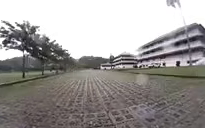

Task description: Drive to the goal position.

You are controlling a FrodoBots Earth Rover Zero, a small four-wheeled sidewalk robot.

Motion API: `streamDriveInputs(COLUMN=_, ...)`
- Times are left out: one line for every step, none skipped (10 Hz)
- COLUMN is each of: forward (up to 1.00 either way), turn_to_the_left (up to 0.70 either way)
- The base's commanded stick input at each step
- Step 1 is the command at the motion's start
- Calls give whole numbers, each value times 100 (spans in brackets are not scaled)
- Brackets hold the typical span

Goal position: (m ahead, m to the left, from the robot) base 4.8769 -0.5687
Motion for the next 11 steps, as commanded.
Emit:
streamDriveInputs(forward=70, turn_to_the_left=0)
streamDriveInputs(forward=70, turn_to_the_left=0)
streamDriveInputs(forward=70, turn_to_the_left=0)
streamDriveInputs(forward=70, turn_to_the_left=0)
streamDriveInputs(forward=70, turn_to_the_left=0)
streamDriveInputs(forward=70, turn_to_the_left=0)
streamDriveInputs(forward=70, turn_to_the_left=0)
streamDriveInputs(forward=70, turn_to_the_left=0)
streamDriveInputs(forward=70, turn_to_the_left=0)
streamDriveInputs(forward=70, turn_to_the_left=0)
streamDriveInputs(forward=70, turn_to_the_left=0)
